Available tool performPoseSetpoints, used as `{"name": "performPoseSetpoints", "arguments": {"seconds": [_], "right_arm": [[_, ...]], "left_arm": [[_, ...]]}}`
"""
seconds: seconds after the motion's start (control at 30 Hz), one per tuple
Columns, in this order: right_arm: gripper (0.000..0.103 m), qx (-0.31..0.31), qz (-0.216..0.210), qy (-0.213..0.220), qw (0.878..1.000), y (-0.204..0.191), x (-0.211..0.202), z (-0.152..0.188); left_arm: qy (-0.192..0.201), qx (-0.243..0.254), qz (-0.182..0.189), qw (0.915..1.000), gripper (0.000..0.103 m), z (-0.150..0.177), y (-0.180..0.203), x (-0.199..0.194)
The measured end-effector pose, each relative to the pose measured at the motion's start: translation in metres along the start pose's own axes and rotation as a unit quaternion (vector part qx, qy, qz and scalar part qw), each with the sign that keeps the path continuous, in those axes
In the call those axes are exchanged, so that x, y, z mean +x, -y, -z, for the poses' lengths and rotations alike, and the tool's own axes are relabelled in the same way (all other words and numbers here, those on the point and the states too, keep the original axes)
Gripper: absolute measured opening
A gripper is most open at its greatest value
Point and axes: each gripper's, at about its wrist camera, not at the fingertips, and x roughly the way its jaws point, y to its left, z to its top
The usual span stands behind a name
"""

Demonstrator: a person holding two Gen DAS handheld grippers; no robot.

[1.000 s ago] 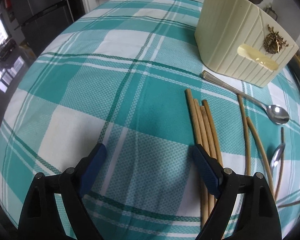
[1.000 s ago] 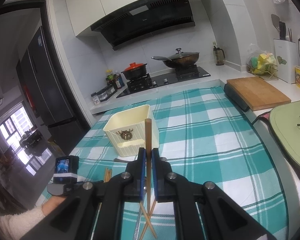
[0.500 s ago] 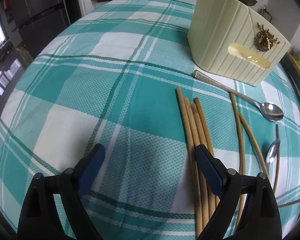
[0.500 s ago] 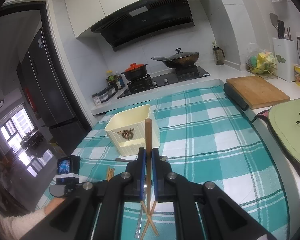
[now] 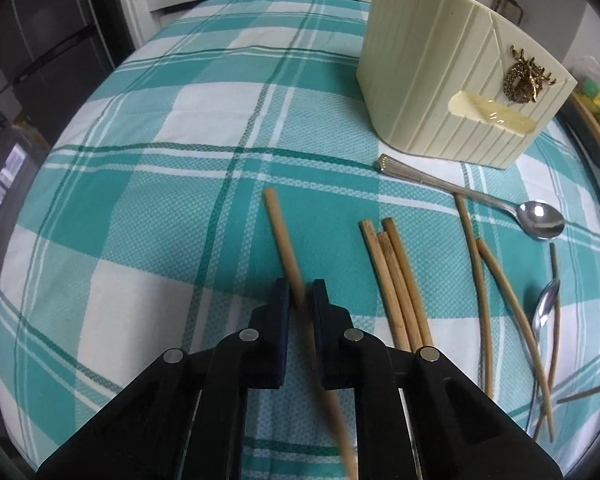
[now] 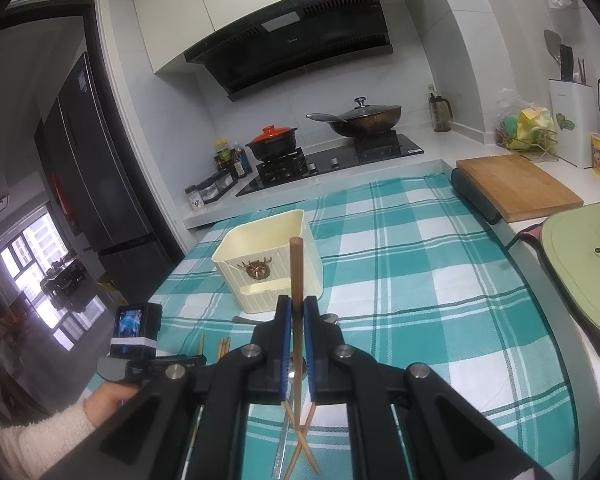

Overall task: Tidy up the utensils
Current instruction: 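Lower both chopsticks into the cream holder and open both tools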

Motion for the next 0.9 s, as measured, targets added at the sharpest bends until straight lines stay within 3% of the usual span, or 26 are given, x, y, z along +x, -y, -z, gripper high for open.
{"name": "performPoseSetpoints", "arguments": {"seconds": [0.13,0.33,0.6,0.9], "right_arm": [[0.006,-0.002,-0.001,-0.002,1.000,-0.002,0.005,-0.001],[0.006,-0.014,-0.007,-0.003,1.000,-0.011,0.013,-0.009],[0.006,-0.051,-0.019,0.021,0.998,-0.044,0.007,-0.032],[0.006,-0.074,-0.022,0.036,0.996,-0.072,-0.007,-0.039]], "left_arm": [[0.009,-0.008,0.061,0.9981,0.005,-0.008,-0.012,-0.004],[0.092,-0.015,0.122,0.9882,0.005,-0.013,-0.027,-0.077],[0.186,0.010,0.167,0.9682,0.006,-0.018,-0.038,-0.175],[0.221,0.007,0.189,0.9566,0.005,-0.013,-0.049,-0.198]]}}
